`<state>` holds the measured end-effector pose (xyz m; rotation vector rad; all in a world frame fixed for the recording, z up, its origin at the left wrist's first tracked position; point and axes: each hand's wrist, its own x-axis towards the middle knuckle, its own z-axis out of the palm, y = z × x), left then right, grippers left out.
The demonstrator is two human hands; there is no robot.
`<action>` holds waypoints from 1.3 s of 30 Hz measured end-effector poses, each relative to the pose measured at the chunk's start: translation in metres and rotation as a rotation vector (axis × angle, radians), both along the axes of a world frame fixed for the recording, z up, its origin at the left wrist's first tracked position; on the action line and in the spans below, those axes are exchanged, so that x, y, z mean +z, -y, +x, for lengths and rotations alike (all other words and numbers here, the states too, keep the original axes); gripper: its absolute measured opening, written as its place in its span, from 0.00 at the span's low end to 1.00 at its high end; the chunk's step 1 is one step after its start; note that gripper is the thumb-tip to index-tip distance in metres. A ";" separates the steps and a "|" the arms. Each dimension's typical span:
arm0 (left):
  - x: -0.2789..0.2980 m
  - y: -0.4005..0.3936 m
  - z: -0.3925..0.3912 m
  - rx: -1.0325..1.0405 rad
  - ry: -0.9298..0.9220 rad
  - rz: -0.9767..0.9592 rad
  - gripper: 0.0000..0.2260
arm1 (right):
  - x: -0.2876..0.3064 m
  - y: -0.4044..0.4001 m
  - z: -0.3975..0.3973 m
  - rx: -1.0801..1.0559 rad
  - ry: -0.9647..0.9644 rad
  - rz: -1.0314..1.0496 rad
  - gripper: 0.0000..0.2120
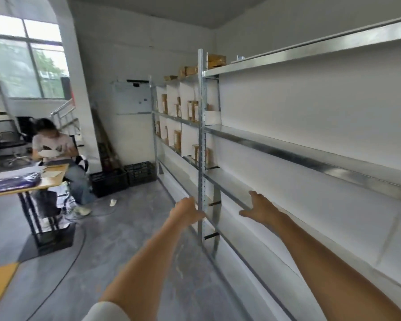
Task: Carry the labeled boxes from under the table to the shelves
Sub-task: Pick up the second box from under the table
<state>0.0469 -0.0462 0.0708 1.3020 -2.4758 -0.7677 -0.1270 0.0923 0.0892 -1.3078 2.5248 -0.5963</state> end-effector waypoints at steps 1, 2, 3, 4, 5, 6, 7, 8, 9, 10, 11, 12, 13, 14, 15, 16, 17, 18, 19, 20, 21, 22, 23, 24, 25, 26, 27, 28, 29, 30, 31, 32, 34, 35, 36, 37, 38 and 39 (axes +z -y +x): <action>-0.001 0.017 0.010 0.046 0.014 0.002 0.26 | -0.001 0.024 0.005 0.038 0.000 0.001 0.39; -0.001 0.032 0.019 0.080 0.024 0.004 0.26 | -0.002 0.043 0.010 0.066 0.007 -0.004 0.39; -0.003 0.046 0.028 0.110 0.027 0.000 0.27 | -0.004 0.062 0.016 0.096 0.024 -0.006 0.40; -0.005 0.065 0.040 0.141 0.026 -0.002 0.27 | -0.007 0.087 0.024 0.134 0.046 -0.001 0.40; -0.007 0.084 0.051 0.167 0.026 0.002 0.27 | -0.011 0.111 0.031 0.169 0.057 0.008 0.41; -0.009 0.102 0.061 0.194 0.027 0.005 0.27 | -0.014 0.135 0.039 0.205 0.053 0.017 0.41; -0.011 0.122 0.072 0.220 0.032 0.000 0.26 | -0.017 0.160 0.048 0.241 0.036 0.026 0.40; -0.012 0.141 0.083 0.245 0.046 -0.011 0.25 | -0.019 0.184 0.058 0.274 0.015 0.038 0.40; -0.014 0.158 0.094 0.268 0.064 -0.018 0.24 | -0.020 0.207 0.068 0.302 -0.009 0.052 0.39; -0.015 0.175 0.104 0.292 0.079 -0.022 0.25 | -0.020 0.230 0.078 0.331 -0.034 0.060 0.39; -0.016 0.193 0.115 0.311 0.089 -0.024 0.27 | -0.018 0.253 0.088 0.363 -0.056 0.064 0.39; -0.016 0.211 0.126 0.328 0.094 -0.027 0.30 | -0.016 0.276 0.098 0.394 -0.071 0.065 0.40; -0.015 0.230 0.137 0.351 0.093 -0.034 0.31 | -0.013 0.298 0.109 0.423 -0.078 0.061 0.41; -0.015 0.249 0.147 0.375 0.087 -0.046 0.31 | -0.010 0.320 0.118 0.451 -0.082 0.052 0.42; -0.016 0.267 0.157 0.395 0.077 -0.058 0.31 | -0.009 0.341 0.128 0.474 -0.085 0.044 0.42; -0.017 0.284 0.166 0.412 0.066 -0.068 0.32 | -0.009 0.361 0.136 0.492 -0.086 0.037 0.42; -0.018 0.298 0.175 0.427 0.060 -0.074 0.31 | -0.010 0.381 0.145 0.509 -0.084 0.032 0.42; -0.020 0.312 0.184 0.442 0.058 -0.075 0.30 | -0.011 0.400 0.152 0.529 -0.076 0.032 0.42; -0.022 0.326 0.192 0.460 0.062 -0.065 0.29 | -0.014 0.419 0.160 0.550 -0.060 0.034 0.42; -0.026 0.339 0.200 0.479 0.070 -0.049 0.28 | -0.017 0.437 0.168 0.573 -0.040 0.039 0.41; -0.029 0.354 0.208 0.497 0.076 -0.036 0.26 | -0.021 0.456 0.176 0.596 -0.019 0.042 0.41; -0.032 0.369 0.214 0.515 0.076 -0.027 0.24 | -0.025 0.474 0.183 0.615 0.001 0.042 0.41; -0.035 0.385 0.218 0.534 0.073 -0.023 0.22 | -0.029 0.494 0.189 0.628 0.017 0.040 0.40; -0.038 0.402 0.222 0.553 0.068 -0.020 0.22 | -0.032 0.515 0.194 0.642 0.029 0.034 0.39; -0.040 0.420 0.224 0.574 0.067 -0.022 0.22 | -0.035 0.536 0.199 0.661 0.037 0.024 0.38; -0.042 0.437 0.226 0.592 0.069 -0.026 0.23 | -0.037 0.559 0.204 0.685 0.042 0.014 0.37; -0.043 0.455 0.228 0.605 0.072 -0.032 0.23 | -0.039 0.582 0.208 0.710 0.047 0.010 0.38; -0.045 0.473 0.231 0.618 0.074 -0.039 0.22 | -0.041 0.605 0.212 0.733 0.048 0.009 0.39; -0.047 0.492 0.234 0.638 0.065 -0.041 0.21 | -0.043 0.627 0.215 0.758 0.049 0.008 0.39; -0.049 0.510 0.237 0.670 0.046 -0.034 0.20 | -0.045 0.650 0.218 0.782 0.054 0.008 0.39; -0.049 0.529 0.240 0.705 0.022 -0.024 0.21 | -0.046 0.675 0.220 0.799 0.066 0.008 0.40; -0.049 0.548 0.243 0.731 0.002 -0.016 0.23 | -0.047 0.700 0.223 0.813 0.075 0.014 0.40; -0.049 0.584 0.251 0.781 -0.044 -0.010 0.27 | -0.049 0.747 0.230 0.841 0.075 0.037 0.39; -0.049 0.601 0.256 0.804 -0.069 -0.006 0.27 | -0.051 0.768 0.235 0.854 0.068 0.046 0.38; -0.051 0.617 0.263 0.829 -0.089 0.002 0.28 | -0.053 0.789 0.241 0.870 0.067 0.050 0.37; -0.053 0.631 0.270 0.854 -0.101 0.019 0.29 | -0.055 0.809 0.248 0.888 0.077 0.055 0.36; -0.056 0.644 0.279 0.878 -0.096 0.035 0.30 | -0.058 0.829 0.257 0.907 0.088 0.065 0.37; -0.060 0.656 0.288 0.899 -0.077 0.047 0.30 | -0.062 0.848 0.267 0.929 0.095 0.078 0.37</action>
